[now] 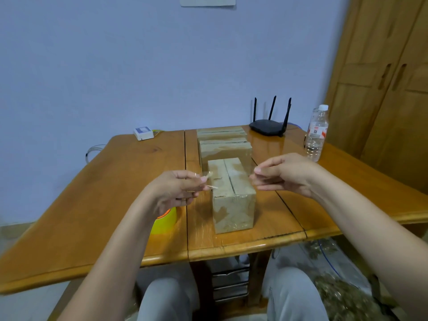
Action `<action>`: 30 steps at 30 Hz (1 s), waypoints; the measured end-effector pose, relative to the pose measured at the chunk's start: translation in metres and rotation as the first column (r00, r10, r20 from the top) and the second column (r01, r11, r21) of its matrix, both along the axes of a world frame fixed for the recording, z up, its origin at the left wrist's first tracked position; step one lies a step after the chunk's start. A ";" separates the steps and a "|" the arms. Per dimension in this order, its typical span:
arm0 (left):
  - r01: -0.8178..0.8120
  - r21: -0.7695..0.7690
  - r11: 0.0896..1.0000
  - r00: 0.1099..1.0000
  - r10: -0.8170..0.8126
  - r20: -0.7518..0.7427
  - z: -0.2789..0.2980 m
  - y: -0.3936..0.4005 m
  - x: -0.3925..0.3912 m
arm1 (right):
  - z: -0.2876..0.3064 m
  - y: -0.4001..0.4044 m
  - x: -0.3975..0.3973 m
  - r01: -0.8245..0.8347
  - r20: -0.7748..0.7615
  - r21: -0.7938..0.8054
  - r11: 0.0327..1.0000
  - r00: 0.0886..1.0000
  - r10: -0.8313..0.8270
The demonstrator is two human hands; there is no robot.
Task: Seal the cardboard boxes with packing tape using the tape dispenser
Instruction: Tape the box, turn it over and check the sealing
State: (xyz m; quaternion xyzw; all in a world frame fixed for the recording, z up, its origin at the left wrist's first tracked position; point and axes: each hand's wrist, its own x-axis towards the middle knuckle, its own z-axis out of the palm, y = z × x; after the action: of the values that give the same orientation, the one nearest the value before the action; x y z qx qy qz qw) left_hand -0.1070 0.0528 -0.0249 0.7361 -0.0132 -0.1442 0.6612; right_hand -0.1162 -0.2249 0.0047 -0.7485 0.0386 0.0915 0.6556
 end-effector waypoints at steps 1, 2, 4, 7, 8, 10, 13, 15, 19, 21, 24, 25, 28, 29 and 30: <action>0.002 0.007 1.000 1.000 -0.002 -0.005 -0.002 0.000 0.000 | -0.001 -0.001 -0.001 0.004 0.005 0.003 1.000 1.000 -0.004; -0.007 0.024 1.000 1.000 0.007 -0.002 -0.004 0.000 0.000 | -0.003 -0.002 -0.001 0.014 0.016 0.001 1.000 1.000 -0.014; -0.045 0.052 0.998 0.999 0.044 0.032 -0.008 0.000 -0.001 | -0.007 -0.003 -0.002 0.030 0.030 0.001 1.000 0.999 -0.030; -0.097 -0.011 0.995 0.993 0.097 0.072 -0.016 -0.001 -0.002 | -0.014 -0.002 -0.001 0.034 0.055 0.004 0.999 0.998 -0.034; -0.108 -0.032 0.994 0.990 0.110 0.085 -0.018 -0.003 -0.003 | -0.016 -0.003 -0.001 0.043 0.063 0.003 0.999 0.997 -0.043; -0.138 -0.037 0.990 0.985 0.141 0.102 -0.022 -0.006 -0.004 | -0.019 -0.005 0.001 0.059 0.075 0.007 0.998 0.995 -0.059; -0.186 -0.010 0.982 0.977 0.186 0.109 -0.026 -0.008 -0.003 | -0.023 -0.005 0.004 0.100 0.079 0.012 0.995 0.992 -0.100; -0.187 -0.003 0.982 0.975 0.186 0.125 -0.028 -0.008 -0.004 | -0.025 -0.004 0.004 0.115 0.083 0.019 0.993 0.990 -0.116; -0.181 0.001 0.983 0.974 0.180 0.139 -0.029 -0.007 -0.005 | -0.027 -0.005 0.004 0.119 0.065 0.037 0.992 0.991 -0.121; -0.181 -0.011 0.983 0.977 0.181 0.111 -0.030 -0.007 -0.005 | -0.027 -0.008 0.007 0.139 0.047 0.023 0.990 0.989 -0.140; -0.196 0.006 0.981 0.977 0.195 0.088 -0.031 -0.005 -0.005 | -0.032 -0.009 0.010 0.122 0.010 0.040 0.992 0.992 -0.122; -0.202 0.025 0.979 0.975 0.199 0.095 -0.032 -0.004 -0.005 | -0.033 -0.009 0.011 0.111 0.002 0.043 0.993 0.994 -0.111; -0.208 0.070 0.976 0.971 0.197 0.138 -0.036 -0.001 -0.005 | -0.035 -0.011 0.011 0.065 -0.010 0.014 0.998 0.998 -0.065; -0.205 0.075 0.976 0.970 0.192 0.149 -0.037 -0.001 -0.006 | -0.035 -0.013 0.010 0.053 -0.017 0.012 0.999 0.998 -0.053; -0.198 0.082 0.977 0.970 0.184 0.159 -0.038 0.000 -0.007 | -0.036 -0.015 0.011 0.047 -0.022 0.017 0.999 0.999 -0.046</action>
State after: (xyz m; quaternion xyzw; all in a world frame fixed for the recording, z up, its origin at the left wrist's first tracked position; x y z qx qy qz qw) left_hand -0.1139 0.0524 -0.0628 0.7738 0.0149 -0.0246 0.6327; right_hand -0.1055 -0.2396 -0.0310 -0.7405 0.0623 0.0847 0.6637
